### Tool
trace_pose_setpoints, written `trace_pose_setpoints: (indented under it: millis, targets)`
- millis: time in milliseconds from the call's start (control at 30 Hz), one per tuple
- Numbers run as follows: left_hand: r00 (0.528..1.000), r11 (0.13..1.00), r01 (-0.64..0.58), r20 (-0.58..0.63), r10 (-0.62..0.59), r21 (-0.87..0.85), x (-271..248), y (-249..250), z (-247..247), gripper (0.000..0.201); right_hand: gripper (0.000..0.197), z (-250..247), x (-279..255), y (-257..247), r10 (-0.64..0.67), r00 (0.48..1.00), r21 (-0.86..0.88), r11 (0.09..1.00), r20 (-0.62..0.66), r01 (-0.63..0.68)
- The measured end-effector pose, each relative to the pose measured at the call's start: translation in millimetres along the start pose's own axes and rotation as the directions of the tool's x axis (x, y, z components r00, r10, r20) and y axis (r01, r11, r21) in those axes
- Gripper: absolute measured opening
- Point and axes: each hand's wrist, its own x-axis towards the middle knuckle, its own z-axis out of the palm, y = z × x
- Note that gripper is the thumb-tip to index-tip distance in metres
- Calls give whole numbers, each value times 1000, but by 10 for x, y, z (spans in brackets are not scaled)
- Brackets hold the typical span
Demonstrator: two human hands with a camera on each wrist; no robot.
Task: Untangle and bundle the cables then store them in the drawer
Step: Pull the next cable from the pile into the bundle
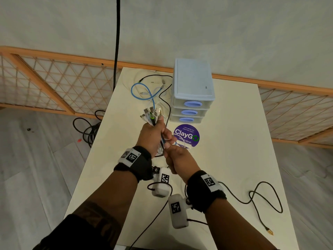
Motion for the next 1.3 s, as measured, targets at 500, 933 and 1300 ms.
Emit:
trace_pose_setpoints:
  millis: [500,933,1300]
  targets:
    - [975,820,-99,219,-33,563,9,-96,-147,52,34,-424,186,-222,60,998,828,560,-25,-13]
    - [979,963,182,51,-196,198,130,-46,-165,35,30,-139,227,-196,-26,998,171,985,-61,36]
    - [975,997,60,-212,-68,-41,267,17,-224,13,36,-160,249,-249,-40,999,15,999,-5,40]
